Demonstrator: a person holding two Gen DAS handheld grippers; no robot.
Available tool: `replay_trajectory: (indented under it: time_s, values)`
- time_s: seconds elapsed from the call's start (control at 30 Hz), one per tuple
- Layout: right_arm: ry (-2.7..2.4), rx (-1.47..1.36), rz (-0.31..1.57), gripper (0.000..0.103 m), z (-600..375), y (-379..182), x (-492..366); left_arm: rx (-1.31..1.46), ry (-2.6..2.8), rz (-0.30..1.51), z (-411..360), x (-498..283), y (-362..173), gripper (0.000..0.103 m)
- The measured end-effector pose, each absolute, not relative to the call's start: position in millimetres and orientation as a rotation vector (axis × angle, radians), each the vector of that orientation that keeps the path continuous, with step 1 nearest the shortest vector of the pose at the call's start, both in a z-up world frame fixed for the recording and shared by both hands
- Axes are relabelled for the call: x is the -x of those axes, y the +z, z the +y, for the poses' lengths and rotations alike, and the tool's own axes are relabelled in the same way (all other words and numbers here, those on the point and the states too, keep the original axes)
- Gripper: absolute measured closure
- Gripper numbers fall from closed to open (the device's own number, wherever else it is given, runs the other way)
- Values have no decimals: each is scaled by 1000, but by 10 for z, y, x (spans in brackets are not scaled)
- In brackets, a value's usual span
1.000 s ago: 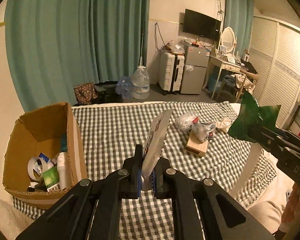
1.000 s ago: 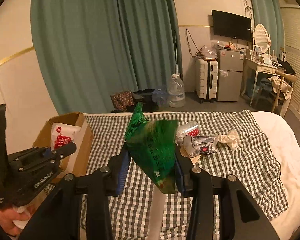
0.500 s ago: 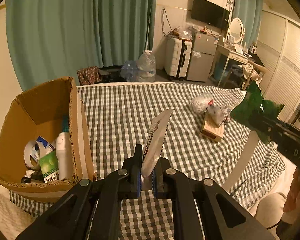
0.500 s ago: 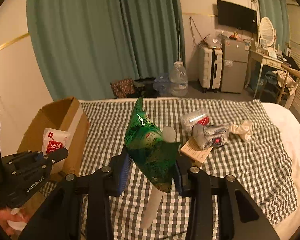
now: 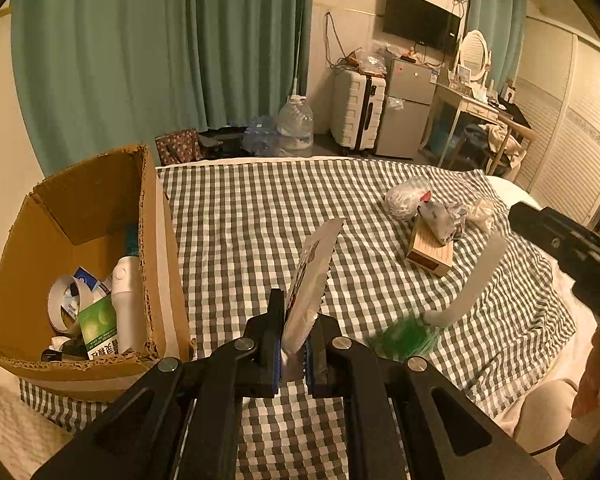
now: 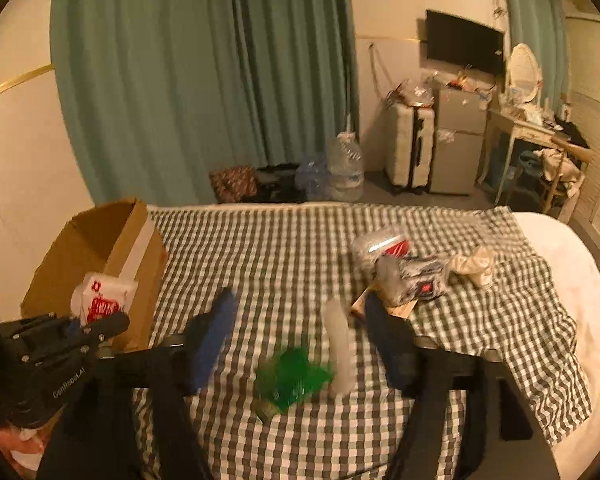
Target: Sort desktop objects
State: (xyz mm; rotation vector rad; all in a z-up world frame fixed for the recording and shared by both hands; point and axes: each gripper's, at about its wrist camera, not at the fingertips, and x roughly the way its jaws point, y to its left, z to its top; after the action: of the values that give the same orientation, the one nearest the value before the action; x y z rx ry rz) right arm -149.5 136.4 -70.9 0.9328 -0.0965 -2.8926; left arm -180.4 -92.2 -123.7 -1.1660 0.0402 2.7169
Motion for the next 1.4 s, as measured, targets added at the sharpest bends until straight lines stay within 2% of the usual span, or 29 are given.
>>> replay_trajectory:
  time_s: [0.03,0.07,0.13,0.17,0.27,0.3,0.33,0.4,0.63,0.97,1.1,1.13,1.23,1.4]
  values:
    - [-2893,-919,-107,30,1376,-692,1486,1168,2714,42,-915,1803,-1241,96]
    - [-2878,-918,-116,36,1386,-685,1485,1168,2714,45,-907,1798,-1241,96]
    - [-2859,-945,-100,76,1388,-700,1509,1169,2709,45,-893,1800,-1232,96]
    - [-2852,-967,-89,78,1393,-723,1527,1171,2708,48,-887,1797,-1238,96]
    - [-2802,-1038,-115,78,1432,-855,1561,1172,2710,54,-864,1783,-1256,96]
    - [-2796,-1059,-118,69,1445,-912,1566,1179,2710,55,-866,1784,-1279,96]
    - [-2799,-1075,-114,52,1462,-968,1558,1184,2708,56,-878,1790,-1299,96]
    - [-2785,-1126,-91,42,1465,-1165,1542,1199,2705,51,-876,1798,-1341,96]
    - [-2682,-1382,0,42,1351,-1936,1574,1247,2686,59,-908,1842,-1483,96]
    - [-2577,-1521,19,43,1123,-2431,1795,1295,2680,77,-907,1931,-1617,96]
    - [-2559,-1534,48,68,1097,-2515,1813,1306,2671,82,-892,1966,-1639,96]
    - [-2569,-1505,56,71,1092,-2475,1789,1306,2668,83,-884,1970,-1632,96]
    - [-2609,-1454,90,72,1102,-2318,1743,1299,2670,80,-892,1951,-1601,96]
    - [-2662,-1379,-23,72,1247,-1917,1726,1269,2683,77,-935,1888,-1483,96]
